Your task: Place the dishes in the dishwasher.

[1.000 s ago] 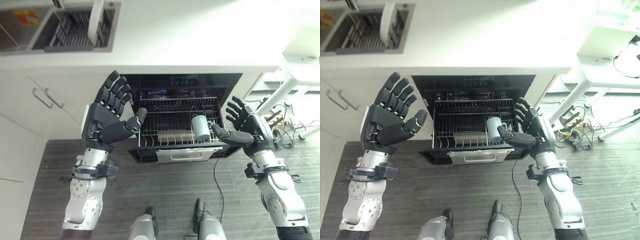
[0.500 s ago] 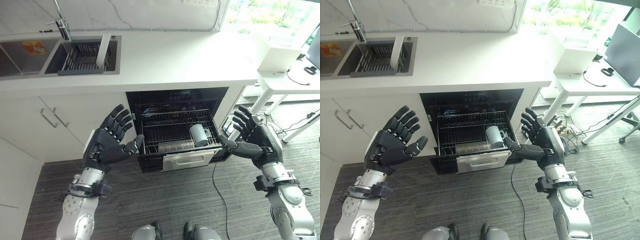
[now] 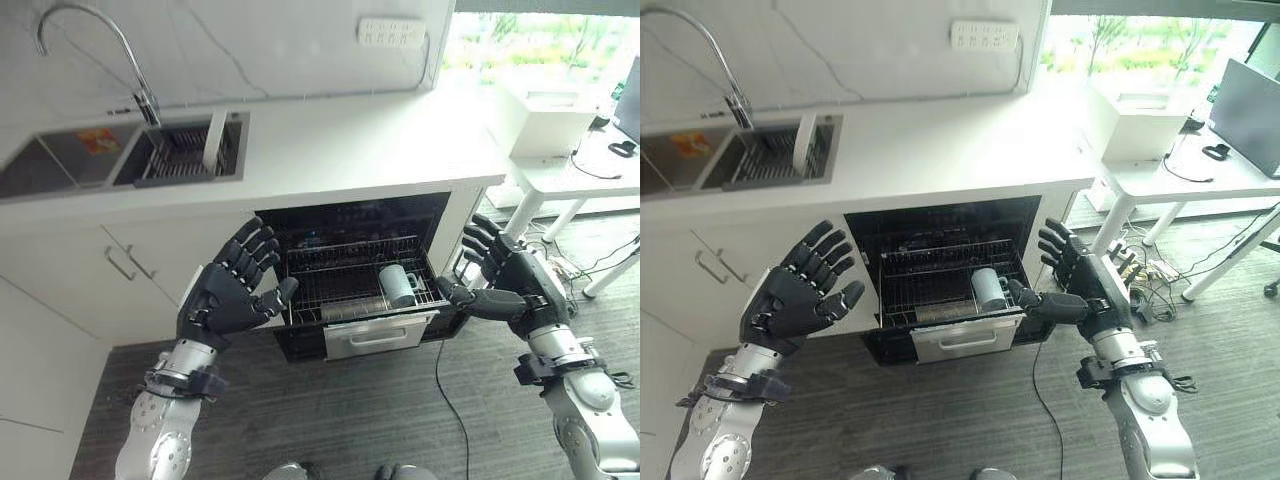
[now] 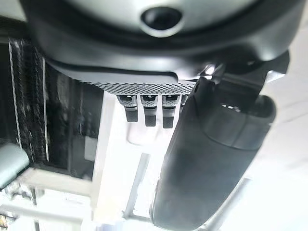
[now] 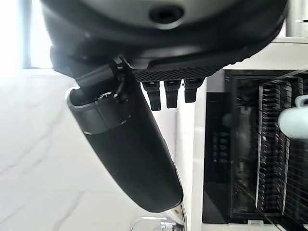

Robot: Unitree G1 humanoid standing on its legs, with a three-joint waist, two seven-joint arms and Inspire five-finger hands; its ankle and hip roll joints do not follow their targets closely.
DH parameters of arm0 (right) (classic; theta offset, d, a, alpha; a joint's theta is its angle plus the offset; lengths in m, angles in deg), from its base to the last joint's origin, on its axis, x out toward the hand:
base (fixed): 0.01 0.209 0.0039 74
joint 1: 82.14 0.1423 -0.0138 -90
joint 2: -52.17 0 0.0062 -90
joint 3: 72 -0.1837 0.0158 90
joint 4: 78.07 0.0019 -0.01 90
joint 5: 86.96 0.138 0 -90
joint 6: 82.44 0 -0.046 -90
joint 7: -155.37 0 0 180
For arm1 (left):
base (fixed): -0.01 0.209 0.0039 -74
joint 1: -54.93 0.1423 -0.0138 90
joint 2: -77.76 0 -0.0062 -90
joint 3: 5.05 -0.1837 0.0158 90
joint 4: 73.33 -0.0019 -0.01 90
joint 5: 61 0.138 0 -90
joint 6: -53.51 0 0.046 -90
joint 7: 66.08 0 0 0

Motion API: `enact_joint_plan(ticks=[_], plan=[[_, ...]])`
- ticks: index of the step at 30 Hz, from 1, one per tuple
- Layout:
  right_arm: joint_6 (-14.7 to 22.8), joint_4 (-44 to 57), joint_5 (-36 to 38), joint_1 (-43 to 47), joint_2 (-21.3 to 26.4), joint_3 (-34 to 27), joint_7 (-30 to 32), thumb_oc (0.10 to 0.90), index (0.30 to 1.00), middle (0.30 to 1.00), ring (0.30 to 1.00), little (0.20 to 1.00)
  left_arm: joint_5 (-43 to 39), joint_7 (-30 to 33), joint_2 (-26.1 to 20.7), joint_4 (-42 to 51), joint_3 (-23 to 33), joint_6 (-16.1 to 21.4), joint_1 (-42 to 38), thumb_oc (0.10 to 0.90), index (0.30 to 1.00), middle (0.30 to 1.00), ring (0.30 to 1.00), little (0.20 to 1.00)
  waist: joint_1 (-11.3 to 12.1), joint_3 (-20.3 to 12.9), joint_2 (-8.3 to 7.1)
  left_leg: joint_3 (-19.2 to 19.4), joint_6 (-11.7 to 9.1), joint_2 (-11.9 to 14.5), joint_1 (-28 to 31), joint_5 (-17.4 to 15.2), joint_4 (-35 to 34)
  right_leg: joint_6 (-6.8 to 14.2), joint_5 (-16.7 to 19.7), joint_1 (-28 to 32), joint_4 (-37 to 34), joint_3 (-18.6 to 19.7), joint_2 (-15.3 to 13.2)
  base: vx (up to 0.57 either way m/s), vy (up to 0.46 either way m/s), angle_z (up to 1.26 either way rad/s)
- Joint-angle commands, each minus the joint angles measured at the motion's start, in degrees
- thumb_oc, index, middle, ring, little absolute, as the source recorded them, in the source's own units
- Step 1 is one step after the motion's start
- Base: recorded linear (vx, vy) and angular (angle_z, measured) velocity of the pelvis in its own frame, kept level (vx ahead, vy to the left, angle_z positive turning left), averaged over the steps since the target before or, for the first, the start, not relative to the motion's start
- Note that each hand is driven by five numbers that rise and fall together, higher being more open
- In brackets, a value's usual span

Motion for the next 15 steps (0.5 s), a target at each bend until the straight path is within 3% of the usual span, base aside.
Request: enact_joint_plan(ticks=[1,5,6,8,11,12,14,15], plan=[[4.5,5.4,3.7,5.2,3.1,-4.1,-1.4,0.800,0.900,0.900,0.900,0.900,-3.7,0.7,0.7,7.2,3.7,6.8,-3.0,0.800,0.900,0.900,0.900,0.900,0.7,-2.7,0.44,-3.6,-2.9,4.8,-0.9,7.0,-1.8,2.4,-1.2,1.0,-0.8,-1.1,1.6,0.04,0.409,-0.56],[3.4,5.8,4.0,6.9,5.1,-3.8,-0.4,0.800,0.900,0.900,0.900,0.900,-4.0,-0.4,1.7,5.9,3.1,7.9,-4.0,0.800,0.900,0.900,0.900,0.900,-0.2,-3.4,1.08,-4.7,-5.4,13.1,-2.2,11.6,-1.8,2.5,-1.8,0.5,-0.8,-1.0,-1.2,0.03,0.447,-0.54],[3.4,5.6,4.3,7.6,5.8,-4.0,-0.5,0.800,0.900,0.900,0.900,0.900,-4.1,-0.7,1.9,5.4,3.1,8.7,-4.1,0.800,0.900,0.900,0.900,0.900,-0.5,-3.7,1.48,-5.0,-5.6,13.7,-1.3,11.1,-1.8,2.8,-1.7,0.1,-0.8,-0.8,-2.2,0.03,0.637,-0.33],[3.1,5.4,4.4,9.1,6.9,-4.0,0.1,0.800,0.900,0.900,0.900,0.900,-4.2,-0.7,1.6,5.4,3.9,9.2,-4.5,0.800,0.900,0.900,0.900,0.900,-0.6,-3.9,2.57,-5.5,-5.7,12.3,0.3,8.2,-1.8,4.3,-1.2,-0.5,-0.8,0.1,-4.3,0.04,0.663,-0.27],[4.3,4.8,4.1,9.7,6.0,-5.4,1.2,0.800,0.900,0.900,0.900,0.900,-4.9,-0.3,0.0,5.4,6.0,8.3,-5.8,0.800,0.900,0.900,0.900,0.900,-0.8,-3.9,2.26,-3.3,-4.8,9.6,1.9,1.0,-1.8,8.0,1.2,-1.0,-0.8,0.4,-8.4,0.01,0.609,-0.32],[5.4,4.3,5.0,9.1,5.0,-6.7,2.0,0.800,0.900,0.900,0.900,0.900,-5.8,-0.2,-0.9,4.8,6.5,7.9,-6.8,0.800,0.900,0.900,0.900,0.900,-0.6,-3.8,1.93,-4.1,-3.9,7.2,2.2,-0.3,-1.8,9.8,3.1,-1.3,-0.8,0.7,-10.2,-0.01,0.651,-0.17],[6.3,4.5,5.0,7.9,3.3,-8.5,2.6,0.800,0.900,0.900,0.900,0.900,-6.1,-0.7,-1.3,4.6,6.9,7.3,-7.9,0.800,0.900,0.900,0.900,0.900,-0.7,-3.9,1.21,-4.1,-2.7,4.7,2.1,-1.5,-1.8,10.5,6.4,-2.1,-0.8,0.9,-12.4,-0.02,0.554,0.06],[7.2,5.1,4.9,6.8,2.0,-9.4,3.3,0.800,0.900,0.900,0.900,0.900,-5.3,-1.1,-1.4,4.5,6.8,7.1,-8.6,0.800,0.900,0.900,0.900,0.900,-0.7,-3.6,0.56,-4.1,-1.5,2.2,2.1,-2.9,-1.8,11.0,11.2,-3.0,-0.8,1.0,-14.3,-0.04,0.513,0.32]])
